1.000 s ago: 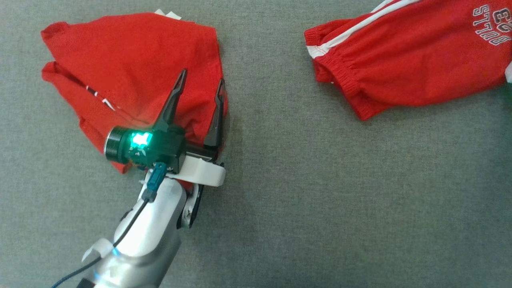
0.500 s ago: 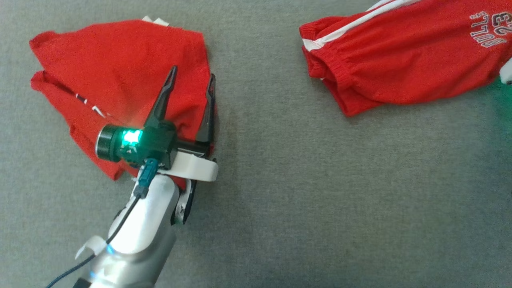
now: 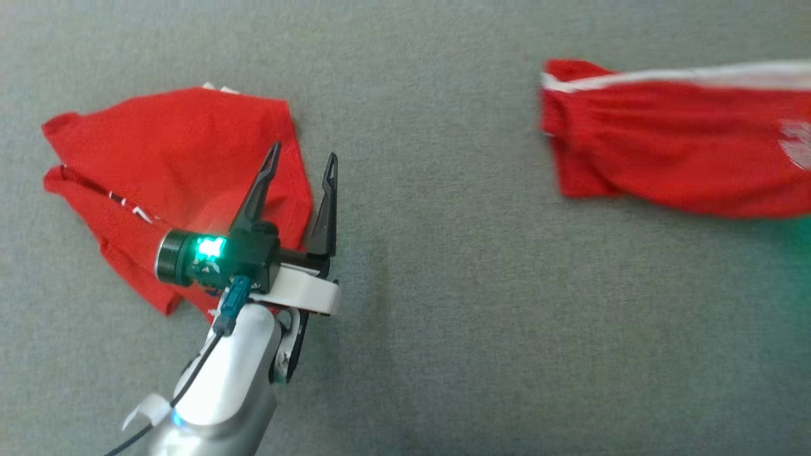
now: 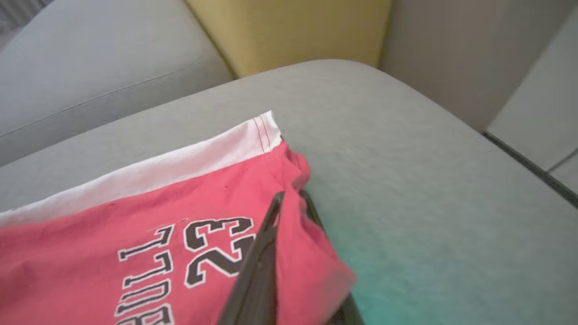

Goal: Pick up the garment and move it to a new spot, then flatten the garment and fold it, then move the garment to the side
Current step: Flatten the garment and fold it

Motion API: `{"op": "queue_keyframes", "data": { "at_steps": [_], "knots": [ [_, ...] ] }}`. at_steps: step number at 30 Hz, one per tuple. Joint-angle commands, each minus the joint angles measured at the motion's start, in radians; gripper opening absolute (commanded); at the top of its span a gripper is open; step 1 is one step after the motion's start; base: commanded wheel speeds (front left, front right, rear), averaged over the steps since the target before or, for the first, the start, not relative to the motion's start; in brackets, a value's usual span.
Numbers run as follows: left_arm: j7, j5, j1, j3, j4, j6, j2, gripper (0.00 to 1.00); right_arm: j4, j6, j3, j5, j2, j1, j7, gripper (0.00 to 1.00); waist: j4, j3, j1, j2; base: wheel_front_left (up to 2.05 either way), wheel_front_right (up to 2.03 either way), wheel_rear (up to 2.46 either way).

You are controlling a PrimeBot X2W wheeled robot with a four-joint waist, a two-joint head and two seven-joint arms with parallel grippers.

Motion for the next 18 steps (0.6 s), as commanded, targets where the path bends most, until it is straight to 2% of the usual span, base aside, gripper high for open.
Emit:
{"op": "queue_keyframes", "data": {
  "at_steps": [1,4,10,18],
  "knots": [
    [-0.005,0.006,-0.007,0.041,-0.026,0.000,0.007,1.00,-0.006,-0.002,-0.008,-0.004,-0.039,0.007,-0.023,0.00,-0.007,-0.014,0.0002,-0.0001,0.00,0.00,0.00],
    [-0.005,0.010,0.005,0.043,-0.026,-0.006,0.003,1.00,0.040,-0.002,-0.033,-0.035,-0.052,0.011,-0.046,0.00,-0.003,-0.023,0.0002,-0.0001,0.00,0.00,0.00],
    [-0.005,0.011,0.021,0.057,-0.021,-0.015,0.001,1.00,0.075,-0.002,-0.050,-0.069,-0.032,-0.011,-0.079,0.00,0.008,-0.031,0.0002,-0.0001,0.00,0.00,0.00],
    [-0.005,0.013,0.045,0.074,-0.006,-0.020,0.000,1.00,-0.037,-0.002,0.017,-0.036,0.067,-0.031,-0.123,0.00,0.011,-0.087,0.0002,-0.0001,0.00,0.00,0.00]
  ]
}}
